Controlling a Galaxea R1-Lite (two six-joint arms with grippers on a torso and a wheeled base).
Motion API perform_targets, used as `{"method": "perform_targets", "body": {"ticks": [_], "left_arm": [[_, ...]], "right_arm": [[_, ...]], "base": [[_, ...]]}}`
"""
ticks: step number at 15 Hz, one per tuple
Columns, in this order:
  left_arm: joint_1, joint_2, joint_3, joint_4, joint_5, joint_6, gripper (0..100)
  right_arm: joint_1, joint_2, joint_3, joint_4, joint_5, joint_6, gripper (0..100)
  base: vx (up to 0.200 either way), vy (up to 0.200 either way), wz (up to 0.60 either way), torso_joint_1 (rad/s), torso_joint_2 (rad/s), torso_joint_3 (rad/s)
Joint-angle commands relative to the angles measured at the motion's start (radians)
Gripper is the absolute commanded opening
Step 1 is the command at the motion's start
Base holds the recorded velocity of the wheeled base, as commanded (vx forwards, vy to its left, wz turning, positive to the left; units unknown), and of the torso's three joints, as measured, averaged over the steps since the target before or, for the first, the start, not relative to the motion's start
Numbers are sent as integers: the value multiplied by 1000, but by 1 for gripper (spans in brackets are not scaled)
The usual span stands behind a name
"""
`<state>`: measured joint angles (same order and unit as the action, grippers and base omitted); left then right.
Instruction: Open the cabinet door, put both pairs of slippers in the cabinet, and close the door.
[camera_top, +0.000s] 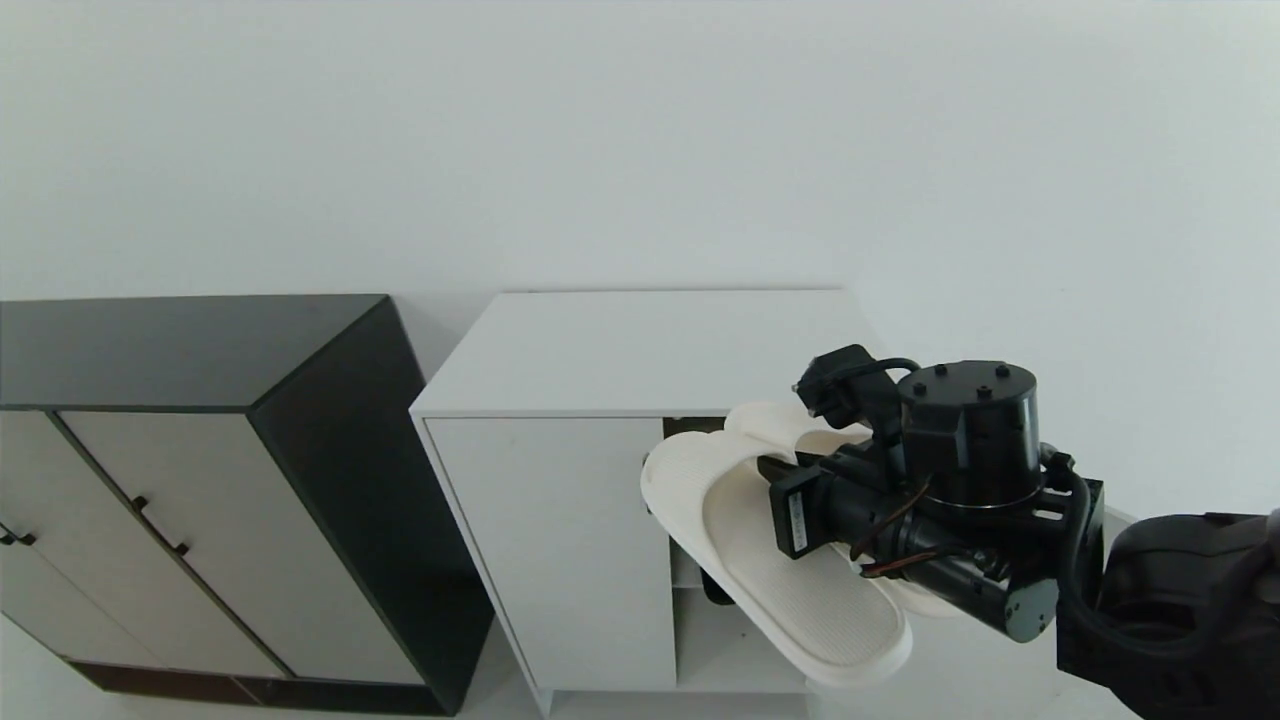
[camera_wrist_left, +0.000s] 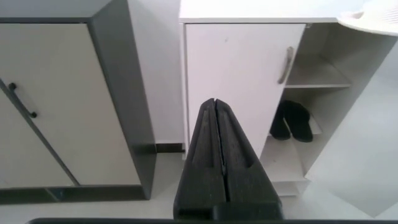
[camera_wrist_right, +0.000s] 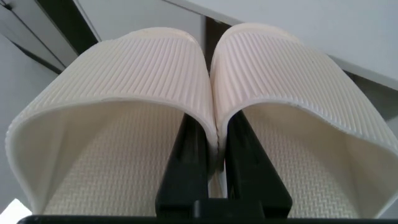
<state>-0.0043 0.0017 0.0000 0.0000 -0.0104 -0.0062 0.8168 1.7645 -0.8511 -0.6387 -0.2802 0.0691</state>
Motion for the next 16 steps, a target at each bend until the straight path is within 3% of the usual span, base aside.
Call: {"method": "perform_targets", "body": {"ticks": [1, 16], "left_arm": [[0, 0, 0, 0, 1, -1, 0], [0, 0, 0, 0, 4, -5, 0]], "right_arm": [[1, -7, 3, -1, 1, 0, 0], [7, -22, 66, 2, 115, 1, 0]], "base": [[0, 0, 0, 0, 0, 0], [0, 0, 0, 0, 0, 0]]}}
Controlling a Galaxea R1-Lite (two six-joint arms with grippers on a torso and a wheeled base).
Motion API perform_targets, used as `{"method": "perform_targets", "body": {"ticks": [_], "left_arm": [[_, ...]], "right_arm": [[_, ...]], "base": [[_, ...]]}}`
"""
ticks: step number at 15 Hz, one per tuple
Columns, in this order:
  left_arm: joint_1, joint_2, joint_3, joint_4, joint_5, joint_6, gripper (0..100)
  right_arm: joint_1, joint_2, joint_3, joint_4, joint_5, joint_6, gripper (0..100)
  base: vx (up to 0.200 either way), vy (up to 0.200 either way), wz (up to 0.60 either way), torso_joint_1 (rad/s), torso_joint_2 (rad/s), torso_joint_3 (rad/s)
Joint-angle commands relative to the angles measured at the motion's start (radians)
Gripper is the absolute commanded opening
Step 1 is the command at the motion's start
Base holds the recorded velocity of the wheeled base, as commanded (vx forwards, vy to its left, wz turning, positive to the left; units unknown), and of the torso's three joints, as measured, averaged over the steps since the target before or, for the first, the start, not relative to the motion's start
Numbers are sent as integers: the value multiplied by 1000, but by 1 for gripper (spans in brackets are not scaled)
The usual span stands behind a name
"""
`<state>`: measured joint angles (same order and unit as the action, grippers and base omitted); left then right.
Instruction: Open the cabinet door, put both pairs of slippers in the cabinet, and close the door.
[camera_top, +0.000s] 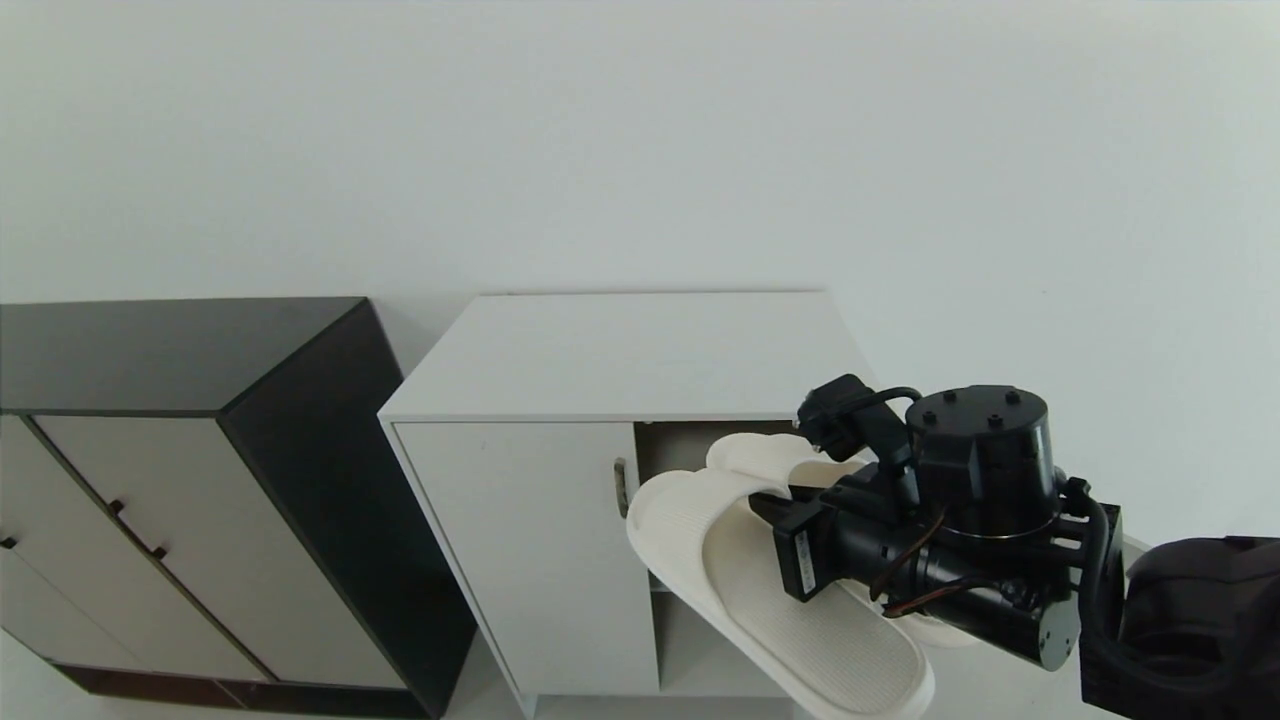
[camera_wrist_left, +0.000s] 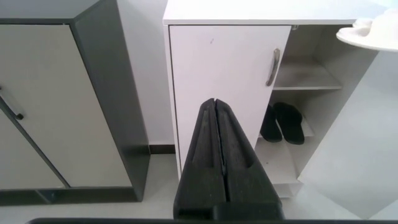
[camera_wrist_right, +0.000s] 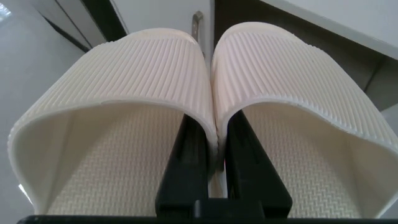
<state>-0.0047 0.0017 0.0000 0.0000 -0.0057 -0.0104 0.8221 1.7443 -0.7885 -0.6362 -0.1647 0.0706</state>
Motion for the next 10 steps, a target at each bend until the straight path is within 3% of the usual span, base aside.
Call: {"method": "perform_targets", "body": {"ticks": [1, 7, 10], "left_arm": [[0, 0, 0, 0, 0, 0, 0], [0, 0, 0, 0, 0, 0, 0], [0, 0, 0, 0, 0, 0, 0]], "right_arm": [[0, 0, 2, -2, -4, 0, 0], [-3, 4, 3, -3, -6, -2, 0], [-3, 4, 3, -3, -7, -3, 0]], "base": [[0, 0, 0, 0, 0, 0], [0, 0, 0, 0, 0, 0], [0, 0, 0, -167, 383, 222]]}}
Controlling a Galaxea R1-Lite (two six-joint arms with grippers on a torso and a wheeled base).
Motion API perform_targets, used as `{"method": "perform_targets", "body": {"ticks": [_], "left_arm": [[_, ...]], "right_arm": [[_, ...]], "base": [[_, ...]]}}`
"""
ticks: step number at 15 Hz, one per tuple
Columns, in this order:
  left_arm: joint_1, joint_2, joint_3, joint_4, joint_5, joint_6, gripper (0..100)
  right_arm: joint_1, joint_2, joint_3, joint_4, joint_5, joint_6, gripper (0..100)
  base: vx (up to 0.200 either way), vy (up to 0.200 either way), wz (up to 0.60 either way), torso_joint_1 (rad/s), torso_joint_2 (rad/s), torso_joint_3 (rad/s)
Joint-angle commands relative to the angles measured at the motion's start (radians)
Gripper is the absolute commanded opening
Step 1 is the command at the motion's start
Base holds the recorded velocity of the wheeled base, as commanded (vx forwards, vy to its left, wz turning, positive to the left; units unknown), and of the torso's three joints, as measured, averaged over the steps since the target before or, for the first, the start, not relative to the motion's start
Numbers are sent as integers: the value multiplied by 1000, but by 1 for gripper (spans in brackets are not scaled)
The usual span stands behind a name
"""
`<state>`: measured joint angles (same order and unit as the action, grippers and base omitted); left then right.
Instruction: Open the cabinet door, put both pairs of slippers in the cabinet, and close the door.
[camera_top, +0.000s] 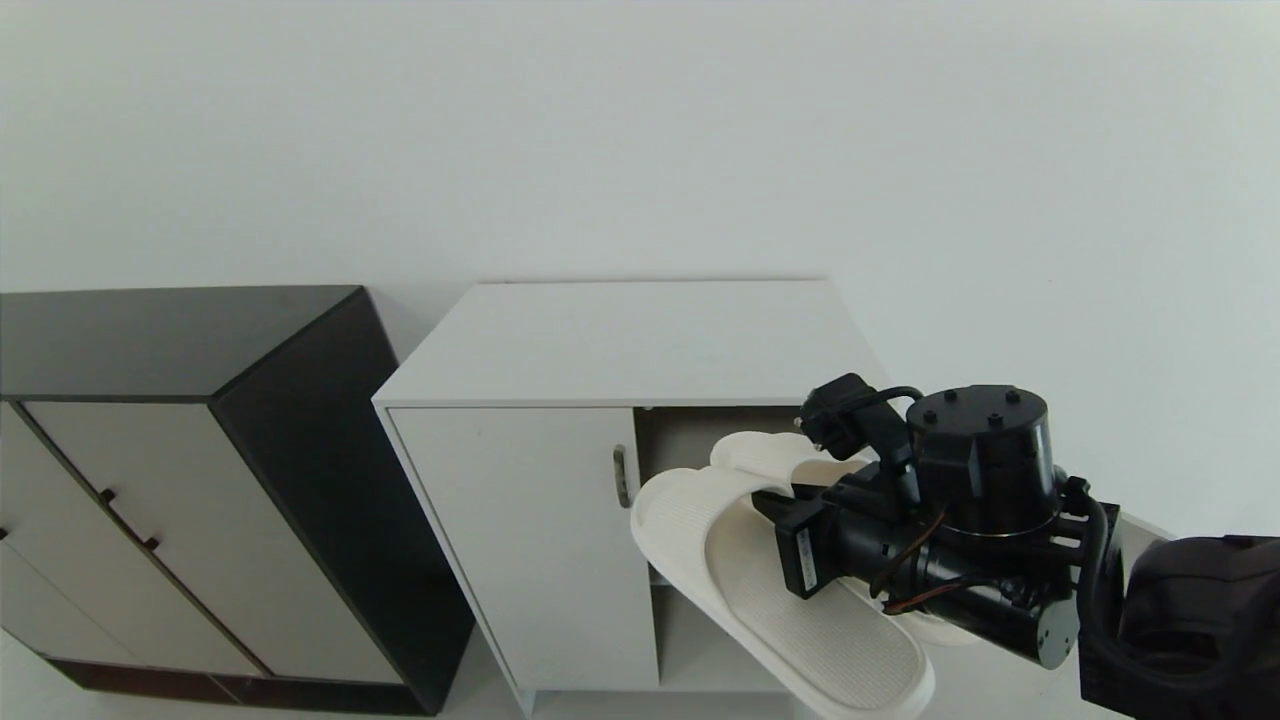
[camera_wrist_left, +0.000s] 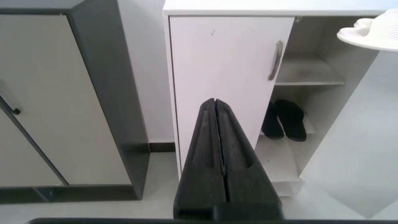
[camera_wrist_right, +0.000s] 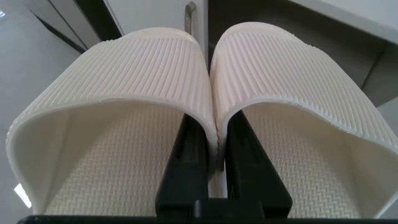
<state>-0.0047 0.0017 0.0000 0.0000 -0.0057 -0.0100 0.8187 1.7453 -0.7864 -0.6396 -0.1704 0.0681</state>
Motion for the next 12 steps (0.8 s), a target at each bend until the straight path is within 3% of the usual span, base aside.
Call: {"method": "perform_targets", "body": {"ticks": [1, 12], "left_arm": [[0, 0, 0, 0, 0, -1, 0], [0, 0, 0, 0, 0, -1, 0]], "right_arm": [[0, 3, 1, 0, -1, -1, 0], [-1, 17, 9, -2, 0, -27, 0]], "base": [[0, 0, 0, -217, 520, 300], [0, 0, 0, -204, 521, 315]]}}
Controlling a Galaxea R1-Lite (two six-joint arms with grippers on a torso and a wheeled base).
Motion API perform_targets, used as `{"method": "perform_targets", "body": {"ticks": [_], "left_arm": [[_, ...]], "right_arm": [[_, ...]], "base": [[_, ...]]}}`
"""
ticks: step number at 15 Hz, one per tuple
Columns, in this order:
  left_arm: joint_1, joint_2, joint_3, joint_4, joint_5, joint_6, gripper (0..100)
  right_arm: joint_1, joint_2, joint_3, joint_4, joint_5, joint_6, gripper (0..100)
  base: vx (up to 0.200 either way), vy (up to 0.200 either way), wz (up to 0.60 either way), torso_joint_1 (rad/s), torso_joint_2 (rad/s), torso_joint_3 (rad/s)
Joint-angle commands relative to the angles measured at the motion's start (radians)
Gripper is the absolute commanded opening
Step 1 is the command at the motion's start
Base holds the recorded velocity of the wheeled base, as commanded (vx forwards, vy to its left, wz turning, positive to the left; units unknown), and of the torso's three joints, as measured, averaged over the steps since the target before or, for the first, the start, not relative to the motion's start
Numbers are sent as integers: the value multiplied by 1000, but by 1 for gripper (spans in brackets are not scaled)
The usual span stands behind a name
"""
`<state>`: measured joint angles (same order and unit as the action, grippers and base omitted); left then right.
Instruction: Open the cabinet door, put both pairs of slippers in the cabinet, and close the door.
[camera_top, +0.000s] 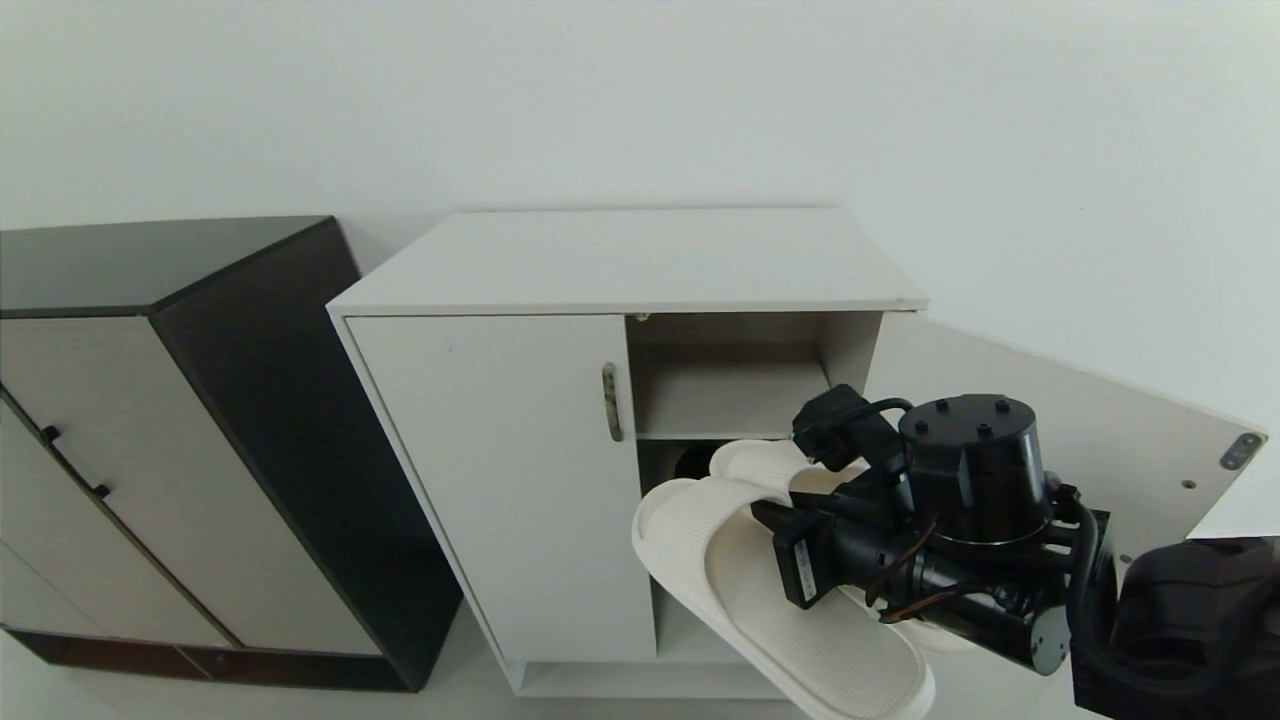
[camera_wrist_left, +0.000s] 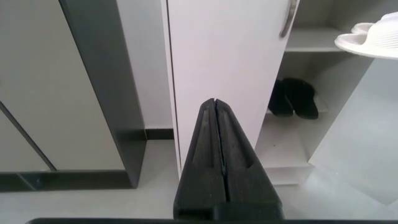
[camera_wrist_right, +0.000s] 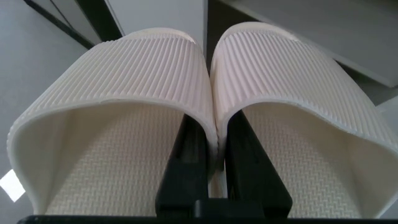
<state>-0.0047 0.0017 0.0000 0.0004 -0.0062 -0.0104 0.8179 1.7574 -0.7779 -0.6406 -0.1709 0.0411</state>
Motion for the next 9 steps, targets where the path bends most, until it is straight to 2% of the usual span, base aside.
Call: {"method": "perform_targets", "body": {"ticks": [1, 9], "left_arm": [[0, 0, 0, 0, 0, 0, 0], [0, 0, 0, 0, 0, 0, 0]], "right_arm": [[0, 5, 0, -1, 1, 0, 0], [0, 5, 2, -1, -1, -1, 0]], "base": [[0, 0, 0, -163, 491, 310], [0, 0, 0, -133, 470, 334]]}}
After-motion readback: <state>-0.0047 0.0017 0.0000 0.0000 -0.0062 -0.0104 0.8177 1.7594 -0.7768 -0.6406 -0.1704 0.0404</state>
